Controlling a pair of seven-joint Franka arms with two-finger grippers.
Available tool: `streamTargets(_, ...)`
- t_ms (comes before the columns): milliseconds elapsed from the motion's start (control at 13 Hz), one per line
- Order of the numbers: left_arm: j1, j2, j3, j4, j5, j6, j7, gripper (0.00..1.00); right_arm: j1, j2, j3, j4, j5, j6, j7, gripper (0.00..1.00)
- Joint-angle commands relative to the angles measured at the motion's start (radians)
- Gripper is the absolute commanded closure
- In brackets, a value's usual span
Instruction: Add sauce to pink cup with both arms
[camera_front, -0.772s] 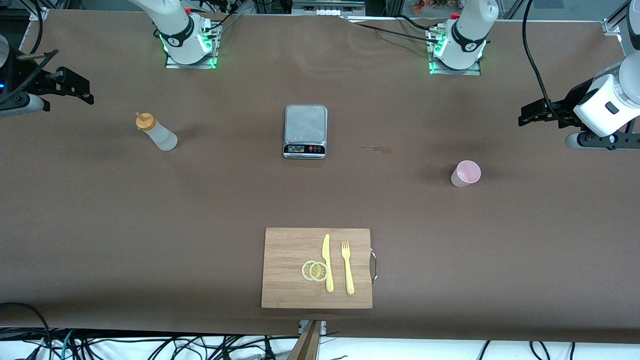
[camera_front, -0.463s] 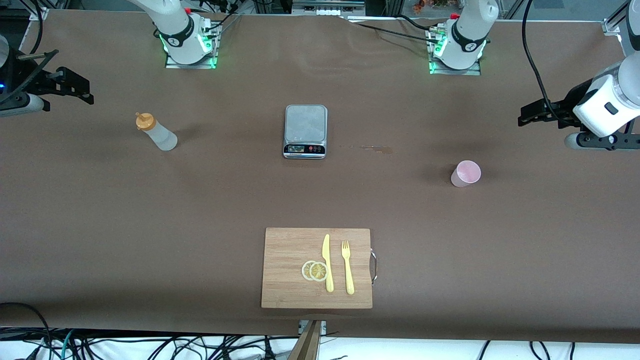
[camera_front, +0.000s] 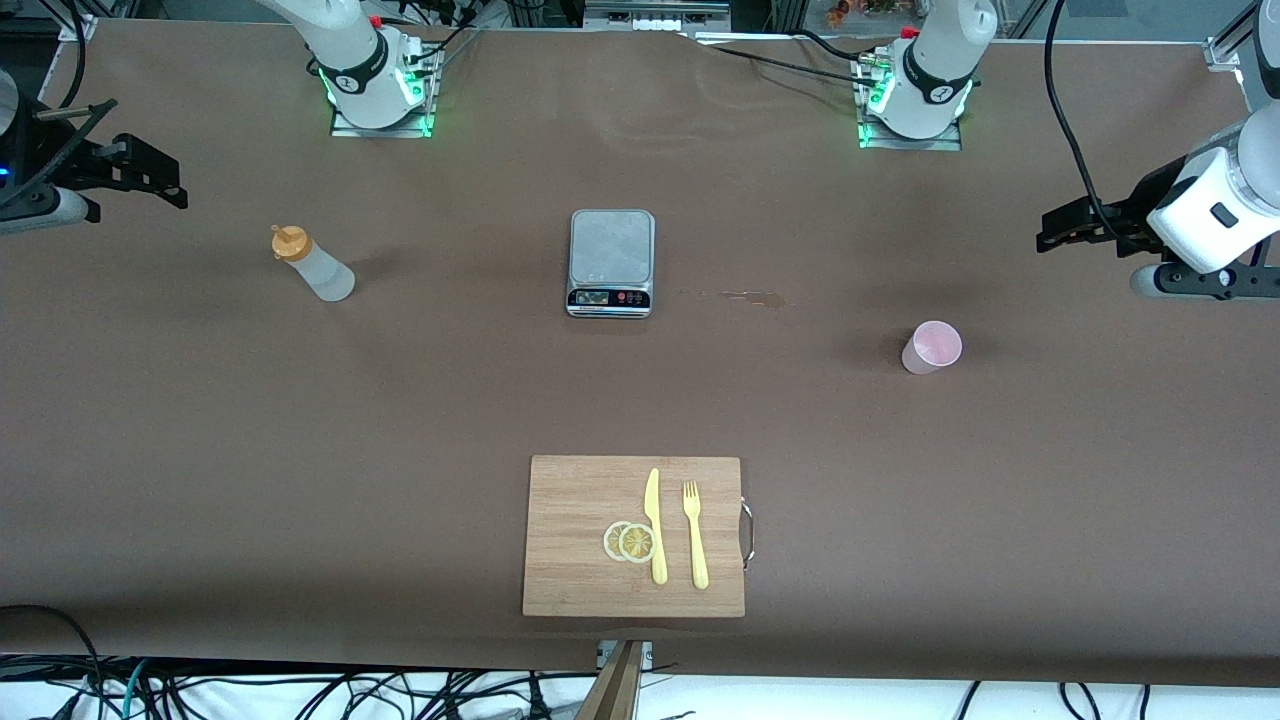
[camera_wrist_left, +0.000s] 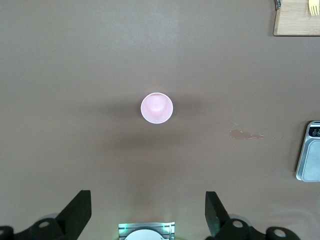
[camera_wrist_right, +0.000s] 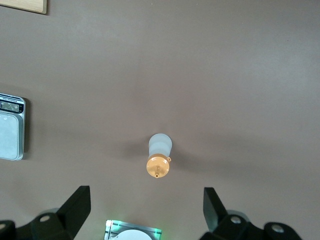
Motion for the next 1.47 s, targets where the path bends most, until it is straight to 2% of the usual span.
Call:
streamTargets(0,0.007,0.019,-0.009,0.038,0.024,-0.026,0.02,0.0,0.003,0.002,0.01,0.019,-0.012,-0.018,0.04,0.0)
streamTargets(309,0.007,0.019,-0.009,0.038,0.023,-0.026,0.02,0.0,0.011,-0.001,0.018,0.019,-0.004,-0.018,0.084,0.0)
streamTargets(463,0.005,0.019,-0.009,0.038,0.023,-0.026,0.02,0.0,0.011,-0.004,0.062,0.029,-0.006,-0.02,0.109,0.0)
streamTargets(772,0.005,0.029,-0.009,0.036,0.012,-0.023,0.025,0.0,0.011,-0.005,0.113,0.035,0.002,-0.02,0.182,0.0)
streamTargets(1081,0.001,0.098,-0.009,0.018,0.023,0.006,0.029,0.0,0.01,-0.005,0.112,0.041,0.004,-0.024,0.181,0.0)
streamTargets(1235,0.001,0.134,-0.008,-0.016,0.023,0.059,0.029,0.0,0.01,-0.005,0.108,0.041,0.004,-0.024,0.181,0.0)
streamTargets(1389,0.007,0.135,-0.006,-0.1,0.024,0.165,0.029,0.0,0.01,-0.005,0.107,0.041,0.004,-0.026,0.179,0.0)
